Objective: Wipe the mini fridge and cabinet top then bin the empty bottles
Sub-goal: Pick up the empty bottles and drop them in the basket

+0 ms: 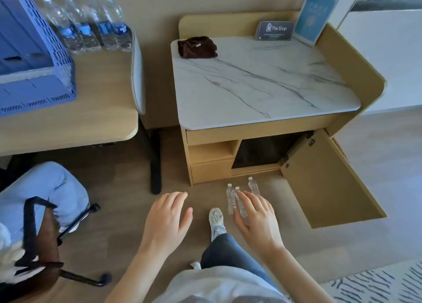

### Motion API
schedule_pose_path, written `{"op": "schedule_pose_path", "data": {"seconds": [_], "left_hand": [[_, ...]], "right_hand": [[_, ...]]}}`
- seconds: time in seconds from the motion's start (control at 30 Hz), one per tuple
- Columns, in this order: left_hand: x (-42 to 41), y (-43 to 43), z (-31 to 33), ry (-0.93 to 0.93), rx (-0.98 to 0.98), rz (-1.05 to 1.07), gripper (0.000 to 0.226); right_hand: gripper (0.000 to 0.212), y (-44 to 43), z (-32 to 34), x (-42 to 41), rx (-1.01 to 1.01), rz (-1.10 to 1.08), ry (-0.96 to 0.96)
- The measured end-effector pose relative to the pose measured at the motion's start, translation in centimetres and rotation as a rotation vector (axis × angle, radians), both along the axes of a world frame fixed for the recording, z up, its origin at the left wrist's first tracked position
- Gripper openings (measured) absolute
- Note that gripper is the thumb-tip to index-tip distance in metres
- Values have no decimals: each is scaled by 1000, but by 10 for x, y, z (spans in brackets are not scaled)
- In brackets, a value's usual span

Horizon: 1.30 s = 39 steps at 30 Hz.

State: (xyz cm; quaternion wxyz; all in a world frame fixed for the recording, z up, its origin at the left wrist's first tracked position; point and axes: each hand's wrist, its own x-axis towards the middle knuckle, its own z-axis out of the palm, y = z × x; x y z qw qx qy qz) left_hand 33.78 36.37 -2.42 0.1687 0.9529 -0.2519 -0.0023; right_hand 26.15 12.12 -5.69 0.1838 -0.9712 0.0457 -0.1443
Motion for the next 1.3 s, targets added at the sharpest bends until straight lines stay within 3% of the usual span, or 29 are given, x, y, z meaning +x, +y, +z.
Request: {"op": "schedule_pose_path", "data": {"seconds": [0.33, 0.77, 1.1, 1.3], "left_hand": [[-53, -24, 25, -67, -77, -32, 48], [-170, -161, -3, 101, -18, 11, 49], [-154, -227, -12, 151, -28, 50, 49], [-83, -240, -104, 131, -25, 9, 50]], "right_hand": [[43, -33, 22, -84, 24, -120, -10], [44, -166, 11, -178, 34, -82, 75], [41, -218, -7, -146, 90, -59, 90], [45, -223, -96, -85, 106, -77, 109]]}}
